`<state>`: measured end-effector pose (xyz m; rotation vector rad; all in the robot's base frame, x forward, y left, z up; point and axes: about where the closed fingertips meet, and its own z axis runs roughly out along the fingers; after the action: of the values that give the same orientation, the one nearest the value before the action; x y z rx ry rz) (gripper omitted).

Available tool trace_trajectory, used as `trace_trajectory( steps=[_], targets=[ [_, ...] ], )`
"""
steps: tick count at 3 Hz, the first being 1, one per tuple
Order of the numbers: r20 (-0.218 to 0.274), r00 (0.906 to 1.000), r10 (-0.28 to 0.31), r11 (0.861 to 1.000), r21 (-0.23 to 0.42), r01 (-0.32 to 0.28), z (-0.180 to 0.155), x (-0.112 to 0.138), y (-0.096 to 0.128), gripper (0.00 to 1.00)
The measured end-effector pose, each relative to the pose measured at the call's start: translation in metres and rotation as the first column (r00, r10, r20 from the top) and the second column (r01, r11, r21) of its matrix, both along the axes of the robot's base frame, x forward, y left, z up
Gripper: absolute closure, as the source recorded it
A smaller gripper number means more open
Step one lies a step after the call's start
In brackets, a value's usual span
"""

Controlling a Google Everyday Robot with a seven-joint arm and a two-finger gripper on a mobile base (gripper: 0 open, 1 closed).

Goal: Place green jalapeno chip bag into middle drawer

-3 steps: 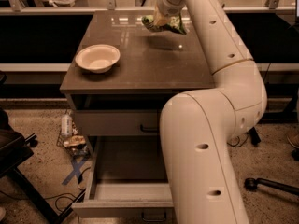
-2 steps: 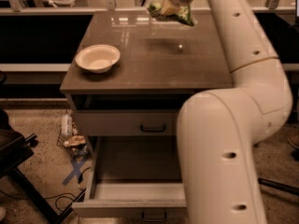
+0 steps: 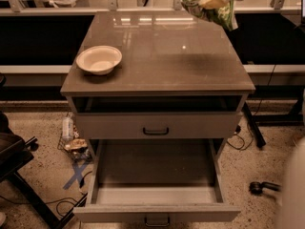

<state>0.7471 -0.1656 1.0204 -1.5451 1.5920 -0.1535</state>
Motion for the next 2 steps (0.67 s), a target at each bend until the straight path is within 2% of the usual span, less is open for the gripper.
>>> trace_trajectory(
  steps=[1, 2],
  targets=[
    [-0.028, 0.9977, -0.062, 0.994, 0.090, 0.065, 0.006, -0.055, -0.031, 1.00],
    [0.020, 0.9948, -0.100, 0.979, 0.178, 0.094, 0.037, -0.110, -0.027, 1.00]
  ],
)
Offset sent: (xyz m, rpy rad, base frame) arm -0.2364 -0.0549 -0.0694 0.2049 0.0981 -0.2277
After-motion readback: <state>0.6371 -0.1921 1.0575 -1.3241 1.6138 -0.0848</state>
